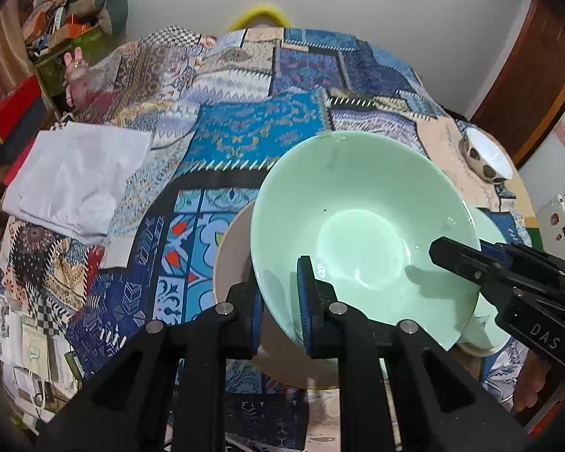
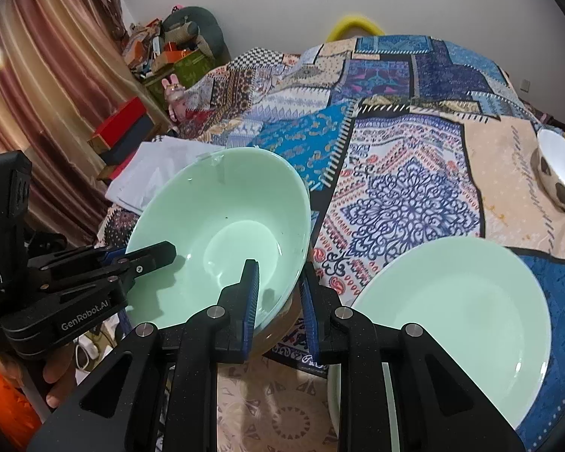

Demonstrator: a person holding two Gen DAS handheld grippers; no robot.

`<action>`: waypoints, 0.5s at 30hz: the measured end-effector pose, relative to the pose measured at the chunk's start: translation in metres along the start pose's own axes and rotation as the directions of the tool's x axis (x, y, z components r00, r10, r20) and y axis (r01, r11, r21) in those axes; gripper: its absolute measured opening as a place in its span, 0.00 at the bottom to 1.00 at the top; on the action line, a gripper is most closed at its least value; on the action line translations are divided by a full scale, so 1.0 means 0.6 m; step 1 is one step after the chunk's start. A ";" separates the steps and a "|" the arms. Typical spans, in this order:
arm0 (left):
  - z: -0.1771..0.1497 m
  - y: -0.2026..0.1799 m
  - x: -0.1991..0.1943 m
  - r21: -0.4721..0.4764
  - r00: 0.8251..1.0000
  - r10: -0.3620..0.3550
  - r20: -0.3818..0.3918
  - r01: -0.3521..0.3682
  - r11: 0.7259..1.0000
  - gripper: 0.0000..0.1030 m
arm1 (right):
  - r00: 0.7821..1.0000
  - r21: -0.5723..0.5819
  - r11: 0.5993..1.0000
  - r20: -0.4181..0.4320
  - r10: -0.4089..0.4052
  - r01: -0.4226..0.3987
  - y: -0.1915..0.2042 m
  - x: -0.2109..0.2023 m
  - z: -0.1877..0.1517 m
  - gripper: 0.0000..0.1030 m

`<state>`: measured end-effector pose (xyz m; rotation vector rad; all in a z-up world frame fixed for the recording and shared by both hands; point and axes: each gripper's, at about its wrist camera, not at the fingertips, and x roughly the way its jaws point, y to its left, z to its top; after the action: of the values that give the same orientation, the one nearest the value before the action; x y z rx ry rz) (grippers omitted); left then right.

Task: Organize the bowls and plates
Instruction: 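Lower the pale green bowl into the pink bowl and open both tools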

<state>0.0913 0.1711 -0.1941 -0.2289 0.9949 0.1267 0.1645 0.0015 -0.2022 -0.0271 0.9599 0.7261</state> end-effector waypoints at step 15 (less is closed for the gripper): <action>-0.022 0.027 0.025 0.005 0.998 0.019 -0.052 -0.019 1.000 0.15 | 0.998 -0.031 0.999 -0.069 -0.007 0.005 0.018 0.035 -0.020 0.19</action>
<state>0.0851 0.1836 -0.2158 -0.2197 1.0488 0.1362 0.1568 0.0175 -0.2219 -0.0828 1.0140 0.7382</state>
